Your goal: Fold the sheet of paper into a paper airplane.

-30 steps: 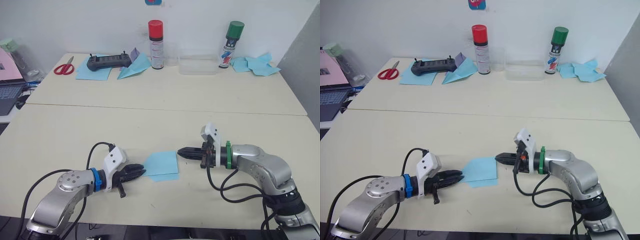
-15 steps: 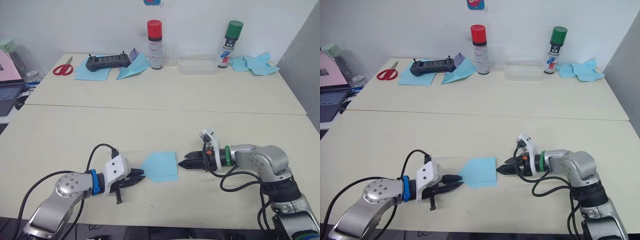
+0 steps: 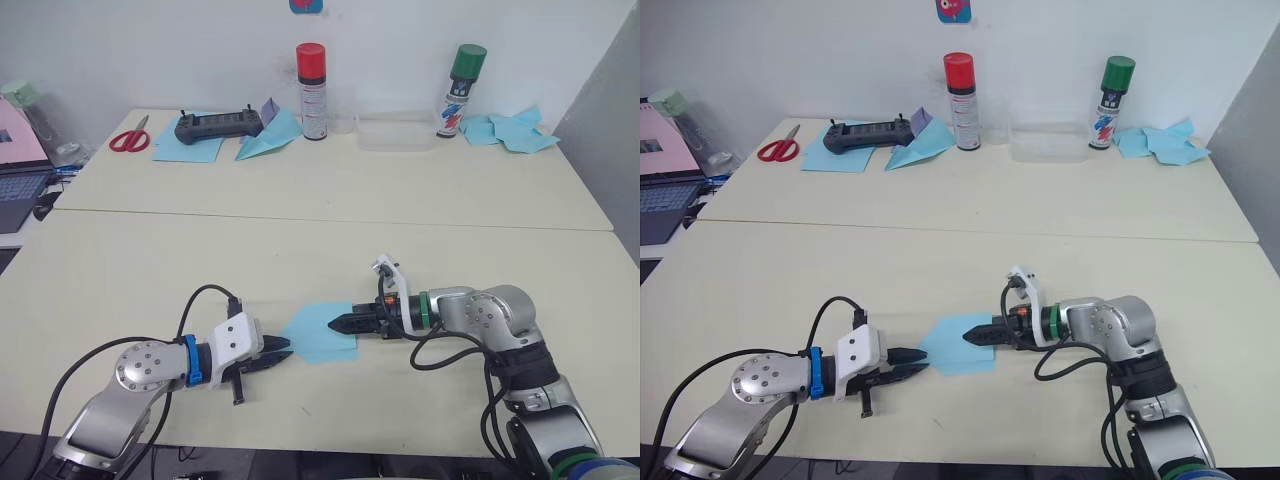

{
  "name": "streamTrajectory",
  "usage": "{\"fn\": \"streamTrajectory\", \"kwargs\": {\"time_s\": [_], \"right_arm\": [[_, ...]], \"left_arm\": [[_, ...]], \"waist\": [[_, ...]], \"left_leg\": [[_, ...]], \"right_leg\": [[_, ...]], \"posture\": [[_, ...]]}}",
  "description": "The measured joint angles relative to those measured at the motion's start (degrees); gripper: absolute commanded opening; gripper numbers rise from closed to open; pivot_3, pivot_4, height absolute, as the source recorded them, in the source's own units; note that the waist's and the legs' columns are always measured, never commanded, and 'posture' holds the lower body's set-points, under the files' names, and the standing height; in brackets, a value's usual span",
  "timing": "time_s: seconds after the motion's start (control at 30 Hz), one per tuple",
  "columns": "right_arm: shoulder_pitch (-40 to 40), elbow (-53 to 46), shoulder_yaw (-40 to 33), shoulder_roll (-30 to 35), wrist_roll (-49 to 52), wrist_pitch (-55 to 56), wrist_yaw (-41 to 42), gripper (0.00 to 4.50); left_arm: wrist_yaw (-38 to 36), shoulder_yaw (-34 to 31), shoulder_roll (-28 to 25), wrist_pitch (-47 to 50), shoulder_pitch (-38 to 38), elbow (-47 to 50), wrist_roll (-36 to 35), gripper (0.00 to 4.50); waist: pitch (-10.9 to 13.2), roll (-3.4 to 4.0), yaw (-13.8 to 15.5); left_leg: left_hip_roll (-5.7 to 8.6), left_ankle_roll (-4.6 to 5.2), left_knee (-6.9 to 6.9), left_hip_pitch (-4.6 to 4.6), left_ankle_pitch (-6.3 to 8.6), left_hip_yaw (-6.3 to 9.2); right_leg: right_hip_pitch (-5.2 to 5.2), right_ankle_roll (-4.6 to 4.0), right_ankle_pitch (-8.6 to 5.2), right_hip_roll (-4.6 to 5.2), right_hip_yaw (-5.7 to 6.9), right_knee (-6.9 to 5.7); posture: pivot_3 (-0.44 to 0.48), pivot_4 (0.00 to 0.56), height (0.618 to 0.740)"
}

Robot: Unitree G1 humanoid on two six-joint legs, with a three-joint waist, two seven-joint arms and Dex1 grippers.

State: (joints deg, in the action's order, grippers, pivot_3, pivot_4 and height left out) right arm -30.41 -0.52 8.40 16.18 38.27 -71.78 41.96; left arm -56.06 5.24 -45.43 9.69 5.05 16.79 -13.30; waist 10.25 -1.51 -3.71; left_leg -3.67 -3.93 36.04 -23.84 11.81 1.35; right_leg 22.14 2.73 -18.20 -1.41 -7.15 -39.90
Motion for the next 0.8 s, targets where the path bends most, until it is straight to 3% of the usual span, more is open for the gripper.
{"fn": "streamTrajectory", "kwargs": {"time_s": [0.07,0.33,0.8], "right_arm": [[-0.3,1.7,0.7,-0.9,-0.7,2.1,0.5,2.84],[-0.8,2.8,3.6,-0.8,-3.4,10.1,3.1,0.03],[2.5,-3.0,14.2,6.2,-14.4,37.5,17.2,0.03]], "left_arm": [[-0.4,0.3,0.0,0.1,-0.5,-0.2,0.0,0.76],[-0.9,0.5,0.1,0.7,-1.5,-0.5,0.0,0.76],[-1.2,0.4,0.0,0.7,-1.5,-0.5,-0.1,0.76]], "waist": [[0.0,0.01,0.0],[0.0,0.03,0.4],[0.0,0.03,0.5]], "left_leg": [[0.01,0.00,0.01,-0.01,0.00,0.00],[0.05,0.00,0.01,-0.05,0.00,0.00],[0.04,0.00,-0.01,-0.05,0.00,-0.01]], "right_leg": [[0.00,0.01,0.01,0.00,0.00,0.00],[0.01,0.02,0.01,0.04,0.01,0.04],[0.02,0.02,0.00,0.05,0.01,0.08]], "posture": [[0.000,0.150,0.740],[0.000,0.150,0.740],[0.000,0.150,0.740]]}}
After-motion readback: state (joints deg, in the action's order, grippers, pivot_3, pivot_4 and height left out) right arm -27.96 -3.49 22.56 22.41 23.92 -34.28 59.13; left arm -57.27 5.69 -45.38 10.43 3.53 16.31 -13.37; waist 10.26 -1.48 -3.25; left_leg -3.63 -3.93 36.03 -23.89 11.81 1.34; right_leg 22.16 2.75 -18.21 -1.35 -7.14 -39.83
